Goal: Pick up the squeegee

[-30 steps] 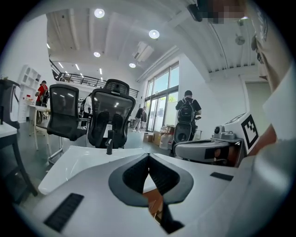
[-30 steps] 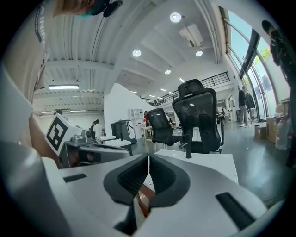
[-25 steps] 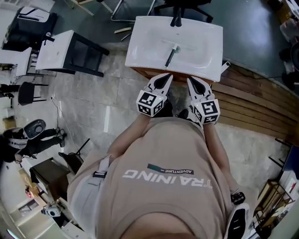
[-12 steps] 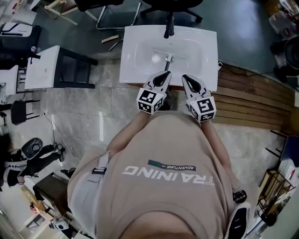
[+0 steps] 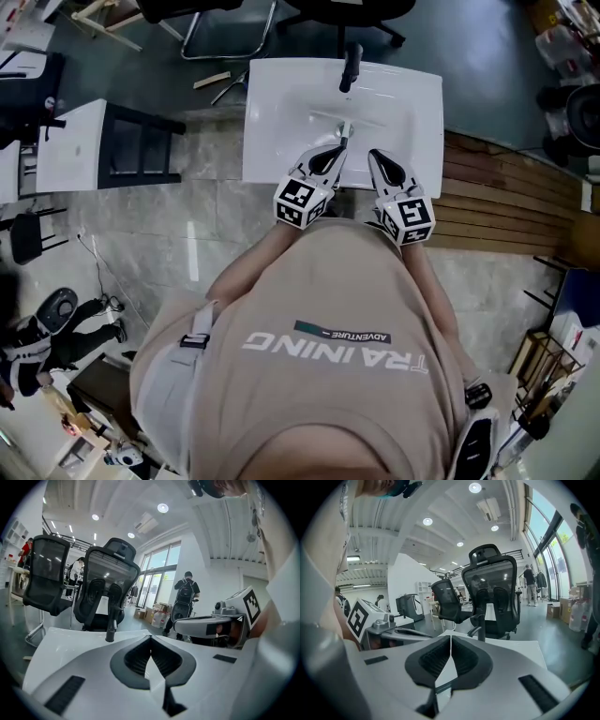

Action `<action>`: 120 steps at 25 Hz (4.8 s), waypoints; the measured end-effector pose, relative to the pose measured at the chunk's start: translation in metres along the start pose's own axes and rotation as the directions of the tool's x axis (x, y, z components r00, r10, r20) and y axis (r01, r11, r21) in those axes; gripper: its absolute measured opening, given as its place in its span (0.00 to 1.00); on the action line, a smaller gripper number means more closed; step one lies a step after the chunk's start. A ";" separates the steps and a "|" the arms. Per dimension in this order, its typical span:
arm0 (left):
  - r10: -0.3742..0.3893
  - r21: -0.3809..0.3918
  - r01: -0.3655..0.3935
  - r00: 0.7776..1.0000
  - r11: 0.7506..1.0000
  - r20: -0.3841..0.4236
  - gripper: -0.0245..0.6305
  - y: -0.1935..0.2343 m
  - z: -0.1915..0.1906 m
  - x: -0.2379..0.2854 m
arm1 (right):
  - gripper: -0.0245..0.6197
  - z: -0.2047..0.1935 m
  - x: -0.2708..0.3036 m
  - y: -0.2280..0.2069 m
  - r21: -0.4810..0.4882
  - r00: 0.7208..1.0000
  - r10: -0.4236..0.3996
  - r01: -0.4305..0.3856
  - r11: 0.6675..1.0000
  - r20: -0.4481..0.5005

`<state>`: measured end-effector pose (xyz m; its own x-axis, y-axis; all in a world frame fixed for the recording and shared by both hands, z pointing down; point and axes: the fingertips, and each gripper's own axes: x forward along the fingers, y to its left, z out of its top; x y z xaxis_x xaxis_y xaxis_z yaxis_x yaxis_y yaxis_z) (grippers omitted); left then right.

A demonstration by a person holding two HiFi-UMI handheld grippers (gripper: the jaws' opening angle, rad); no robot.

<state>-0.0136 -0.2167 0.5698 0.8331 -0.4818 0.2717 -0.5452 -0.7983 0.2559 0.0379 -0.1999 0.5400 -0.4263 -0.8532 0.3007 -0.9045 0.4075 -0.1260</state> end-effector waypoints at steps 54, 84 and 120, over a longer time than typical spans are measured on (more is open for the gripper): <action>0.176 -0.090 -0.474 0.487 0.876 -0.855 0.23 0.085 -0.217 0.117 | 0.09 0.013 -0.011 -0.092 -0.102 0.994 0.100 -0.104 0.989 -0.035; 0.290 -0.014 -0.378 0.733 0.926 -0.616 0.14 0.090 -0.138 0.054 | 0.09 0.024 0.020 -0.072 -0.066 0.984 0.172 -0.169 0.983 0.043; 0.382 0.160 -0.375 0.924 0.913 -0.017 0.14 0.099 0.124 0.009 | 0.09 0.106 0.022 -0.103 -0.131 0.997 -0.017 0.026 0.991 0.074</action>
<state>-0.0488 -0.3454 0.4823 0.5597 -0.7444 0.3642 -0.7952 -0.6061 -0.0168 0.1205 -0.2948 0.4596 -0.4112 -0.8814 0.2323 -0.9055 0.4243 0.0070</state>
